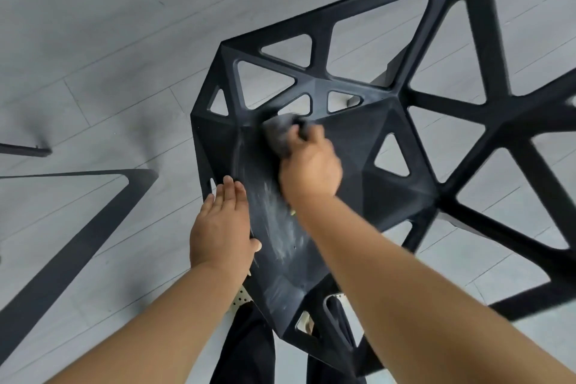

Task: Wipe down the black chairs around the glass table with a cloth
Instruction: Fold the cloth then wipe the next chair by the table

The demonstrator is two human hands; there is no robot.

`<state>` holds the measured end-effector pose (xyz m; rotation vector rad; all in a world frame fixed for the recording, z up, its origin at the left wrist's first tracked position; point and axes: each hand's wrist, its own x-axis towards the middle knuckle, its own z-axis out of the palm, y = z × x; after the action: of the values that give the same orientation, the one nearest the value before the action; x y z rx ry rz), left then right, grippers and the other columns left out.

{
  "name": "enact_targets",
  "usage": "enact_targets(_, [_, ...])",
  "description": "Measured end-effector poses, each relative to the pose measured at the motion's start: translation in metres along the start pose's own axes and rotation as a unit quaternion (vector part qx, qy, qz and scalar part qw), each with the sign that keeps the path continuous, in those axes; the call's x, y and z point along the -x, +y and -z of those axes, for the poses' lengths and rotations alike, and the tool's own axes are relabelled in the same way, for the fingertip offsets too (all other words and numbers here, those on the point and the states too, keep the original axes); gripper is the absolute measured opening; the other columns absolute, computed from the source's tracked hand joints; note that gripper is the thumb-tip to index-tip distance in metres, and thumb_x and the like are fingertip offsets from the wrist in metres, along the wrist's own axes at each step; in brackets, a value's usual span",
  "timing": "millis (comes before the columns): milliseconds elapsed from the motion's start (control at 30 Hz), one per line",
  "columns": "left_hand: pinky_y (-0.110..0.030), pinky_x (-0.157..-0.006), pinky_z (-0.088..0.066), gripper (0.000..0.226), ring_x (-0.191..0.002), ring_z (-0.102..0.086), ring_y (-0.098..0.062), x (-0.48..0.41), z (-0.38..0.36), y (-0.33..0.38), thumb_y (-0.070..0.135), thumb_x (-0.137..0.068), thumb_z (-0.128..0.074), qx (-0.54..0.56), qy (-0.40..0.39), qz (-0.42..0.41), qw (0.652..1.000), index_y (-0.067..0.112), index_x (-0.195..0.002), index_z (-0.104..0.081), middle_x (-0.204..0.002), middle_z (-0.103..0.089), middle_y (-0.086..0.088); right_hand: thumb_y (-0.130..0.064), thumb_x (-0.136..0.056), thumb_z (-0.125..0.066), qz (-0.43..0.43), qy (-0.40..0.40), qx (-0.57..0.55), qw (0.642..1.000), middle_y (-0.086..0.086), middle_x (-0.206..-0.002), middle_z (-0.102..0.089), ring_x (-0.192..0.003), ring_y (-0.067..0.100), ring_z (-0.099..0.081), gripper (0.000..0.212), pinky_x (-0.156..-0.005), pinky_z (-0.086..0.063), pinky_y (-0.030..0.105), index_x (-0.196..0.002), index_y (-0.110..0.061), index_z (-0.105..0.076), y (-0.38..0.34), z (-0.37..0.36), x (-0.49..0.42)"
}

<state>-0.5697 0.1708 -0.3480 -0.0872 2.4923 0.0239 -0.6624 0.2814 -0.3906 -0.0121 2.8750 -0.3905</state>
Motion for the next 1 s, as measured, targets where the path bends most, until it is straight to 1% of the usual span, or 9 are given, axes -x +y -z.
enact_targets(133, [-0.030,-0.117,-0.003,0.099,-0.146,-0.003,-0.019,0.000,0.001,-0.002,0.058,-0.084,-0.053,-0.009,0.007,-0.007,1.000,0.009,-0.149,0.002,-0.158,0.004,-0.013,-0.023,-0.075,-0.070,0.175,-0.030,0.003,0.984,0.010,-0.112,-0.060,-0.078,0.033,-0.057,0.049,-0.056,-0.040,0.034,-0.123,-0.021,-0.062,-0.012,-0.004,0.019])
enact_targets(200, [-0.031,-0.117,-0.003,0.099,-0.146,-0.001,-0.020,0.000,0.000,-0.004,0.059,-0.085,-0.051,-0.012,0.002,-0.008,1.000,0.008,-0.149,0.005,-0.157,0.007,-0.013,-0.024,-0.071,-0.074,0.214,-0.023,0.036,0.976,0.006,-0.112,-0.061,-0.076,0.032,-0.058,0.051,-0.058,-0.043,0.034,-0.121,-0.027,-0.063,0.012,0.004,-0.001])
enact_targets(367, [-0.032,-0.119,-0.004,0.099,-0.146,0.001,-0.022,0.000,-0.003,-0.004,0.059,-0.087,-0.048,-0.018,-0.003,-0.009,1.000,0.008,-0.148,0.011,-0.156,0.011,-0.014,-0.025,-0.091,-0.054,0.051,0.031,0.078,0.995,0.006,-0.126,-0.052,-0.100,0.036,-0.052,0.045,-0.076,-0.044,0.040,-0.134,-0.037,-0.051,0.085,0.023,-0.042])
enact_targets(500, [-0.033,-0.119,-0.005,0.099,-0.146,-0.001,-0.023,-0.002,-0.003,-0.001,0.056,-0.087,-0.052,-0.015,-0.008,0.001,1.000,0.008,-0.148,0.009,-0.156,0.009,-0.015,-0.018,-0.085,-0.054,-0.063,-0.001,0.060,0.996,0.003,-0.131,-0.042,-0.106,0.031,-0.046,0.057,-0.079,-0.043,0.039,-0.139,-0.034,-0.044,0.051,0.020,-0.031])
enact_targets(600, [-0.032,-0.118,-0.005,0.099,-0.146,-0.003,-0.023,-0.003,-0.002,-0.001,0.054,-0.086,-0.055,-0.015,-0.009,0.000,1.000,0.008,-0.149,0.006,-0.157,0.006,-0.015,-0.029,-0.083,-0.060,0.010,-0.027,0.027,0.999,0.001,-0.134,-0.043,-0.105,0.030,-0.049,0.055,-0.076,-0.044,0.037,-0.136,-0.031,-0.047,0.030,0.010,0.000])
enact_targets(667, [-0.032,-0.118,-0.005,0.100,-0.146,-0.004,-0.022,-0.002,-0.002,-0.001,0.054,-0.085,-0.056,-0.012,-0.005,0.000,1.000,0.008,-0.149,0.005,-0.157,0.005,-0.015,-0.038,-0.079,-0.062,0.083,-0.036,0.019,0.996,0.003,-0.126,-0.053,-0.091,0.032,-0.056,0.051,-0.067,-0.046,0.036,-0.129,-0.026,-0.056,0.027,0.003,0.028])
enact_targets(767, [-0.032,-0.119,-0.004,0.101,-0.146,-0.003,-0.022,0.000,-0.001,-0.002,0.055,-0.085,-0.056,-0.008,-0.007,0.000,1.000,0.008,-0.149,0.006,-0.157,0.006,-0.014,-0.048,-0.081,-0.051,0.123,-0.032,0.001,0.992,0.005,-0.111,-0.061,-0.074,0.028,-0.059,0.048,-0.056,-0.049,0.036,-0.119,-0.022,-0.064,0.033,-0.004,0.078])
enact_targets(900, [-0.032,-0.118,-0.005,0.101,-0.146,-0.003,-0.022,0.000,0.000,-0.001,0.055,-0.085,-0.055,-0.009,-0.008,-0.002,1.000,0.007,-0.148,0.007,-0.157,0.007,-0.015,-0.044,-0.083,-0.045,0.162,-0.045,0.010,0.986,0.002,-0.098,-0.062,-0.069,0.024,-0.058,0.044,-0.054,-0.050,0.036,-0.117,-0.023,-0.065,0.052,-0.004,0.127])
enact_targets(1000, [-0.032,-0.118,-0.004,0.100,-0.146,-0.002,-0.022,-0.002,-0.002,-0.001,0.054,-0.086,-0.056,-0.006,-0.006,0.000,1.000,0.008,-0.149,0.008,-0.157,0.008,-0.014,-0.038,-0.080,-0.049,0.146,-0.023,0.014,0.989,0.002,-0.097,-0.063,-0.071,0.026,-0.059,0.040,-0.058,-0.046,0.033,-0.113,-0.026,-0.068,0.048,-0.003,0.111])
